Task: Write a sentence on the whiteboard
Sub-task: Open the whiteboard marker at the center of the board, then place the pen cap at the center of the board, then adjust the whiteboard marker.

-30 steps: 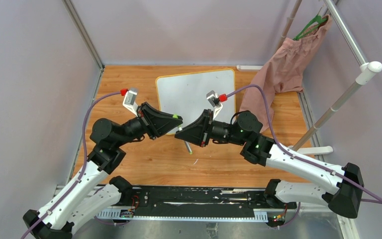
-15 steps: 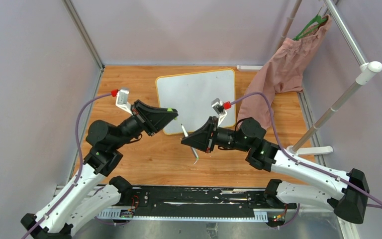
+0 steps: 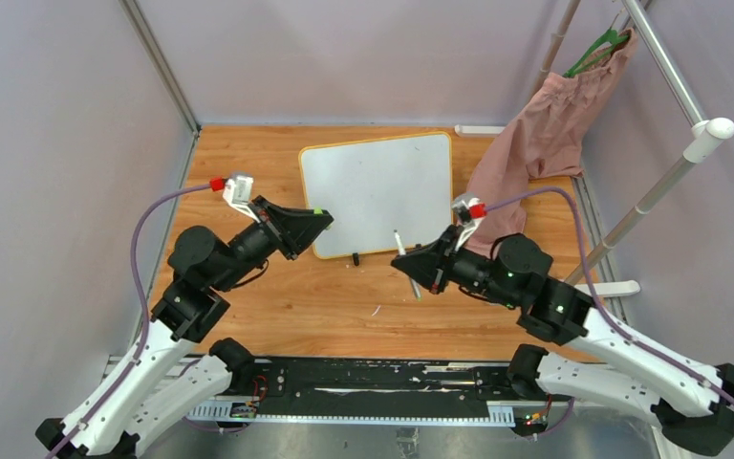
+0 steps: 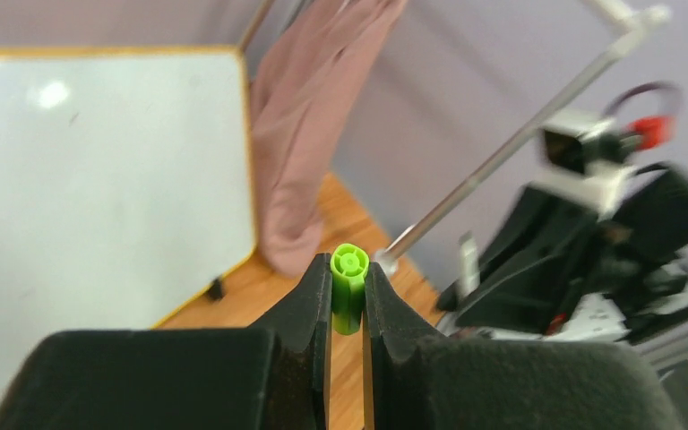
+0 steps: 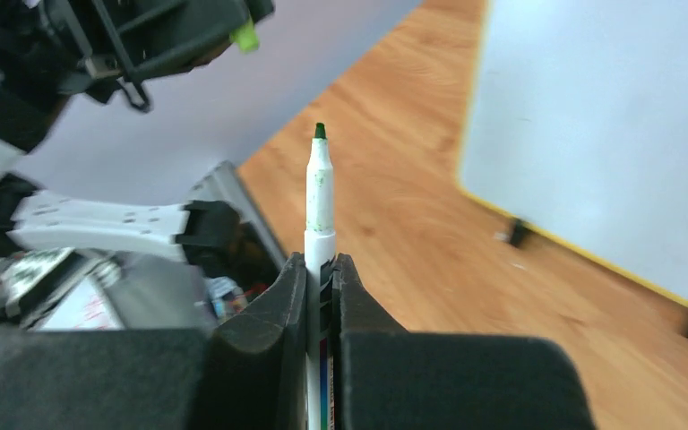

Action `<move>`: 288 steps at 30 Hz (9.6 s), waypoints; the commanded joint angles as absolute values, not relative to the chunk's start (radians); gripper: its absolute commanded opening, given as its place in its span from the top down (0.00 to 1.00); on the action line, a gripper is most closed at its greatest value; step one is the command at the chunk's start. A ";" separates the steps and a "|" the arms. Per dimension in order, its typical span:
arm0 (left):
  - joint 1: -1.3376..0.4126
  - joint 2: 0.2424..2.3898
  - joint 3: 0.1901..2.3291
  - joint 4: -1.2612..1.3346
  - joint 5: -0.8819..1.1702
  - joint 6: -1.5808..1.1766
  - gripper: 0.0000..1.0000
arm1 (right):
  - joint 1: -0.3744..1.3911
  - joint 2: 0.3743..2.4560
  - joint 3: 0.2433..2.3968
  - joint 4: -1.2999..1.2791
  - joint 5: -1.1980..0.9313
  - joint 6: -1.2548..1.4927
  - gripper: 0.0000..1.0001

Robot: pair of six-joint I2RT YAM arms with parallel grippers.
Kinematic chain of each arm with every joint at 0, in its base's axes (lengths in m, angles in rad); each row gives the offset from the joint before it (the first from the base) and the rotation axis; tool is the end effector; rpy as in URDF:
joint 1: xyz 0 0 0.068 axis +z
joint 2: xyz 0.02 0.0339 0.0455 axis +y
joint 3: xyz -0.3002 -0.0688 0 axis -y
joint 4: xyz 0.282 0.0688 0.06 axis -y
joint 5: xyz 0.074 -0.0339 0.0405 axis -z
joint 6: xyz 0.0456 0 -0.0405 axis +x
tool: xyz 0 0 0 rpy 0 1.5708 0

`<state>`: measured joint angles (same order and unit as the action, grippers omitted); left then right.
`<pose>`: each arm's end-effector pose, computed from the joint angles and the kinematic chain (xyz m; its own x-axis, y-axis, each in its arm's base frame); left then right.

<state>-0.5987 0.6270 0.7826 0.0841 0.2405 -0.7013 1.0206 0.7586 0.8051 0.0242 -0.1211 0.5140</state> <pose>0.1270 -0.0998 0.4207 -0.3266 -0.5357 -0.7786 0.6907 0.4270 -0.5836 0.0999 0.1734 0.4015 -0.4149 0.2571 -0.8728 -0.8099 0.3329 0.4830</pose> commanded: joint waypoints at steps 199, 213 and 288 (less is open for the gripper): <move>-0.999 0.737 0.512 1.142 -0.195 -1.001 1.00 | 1.074 1.000 0.999 0.692 -0.226 0.434 0.65; -1.000 0.715 0.531 1.094 -0.208 -0.957 1.00 | 1.073 1.000 1.032 0.586 -0.232 0.435 0.63; -0.334 0.702 0.811 -0.275 0.169 -0.405 0.04 | 1.074 0.803 1.032 -0.380 0.362 0.155 1.00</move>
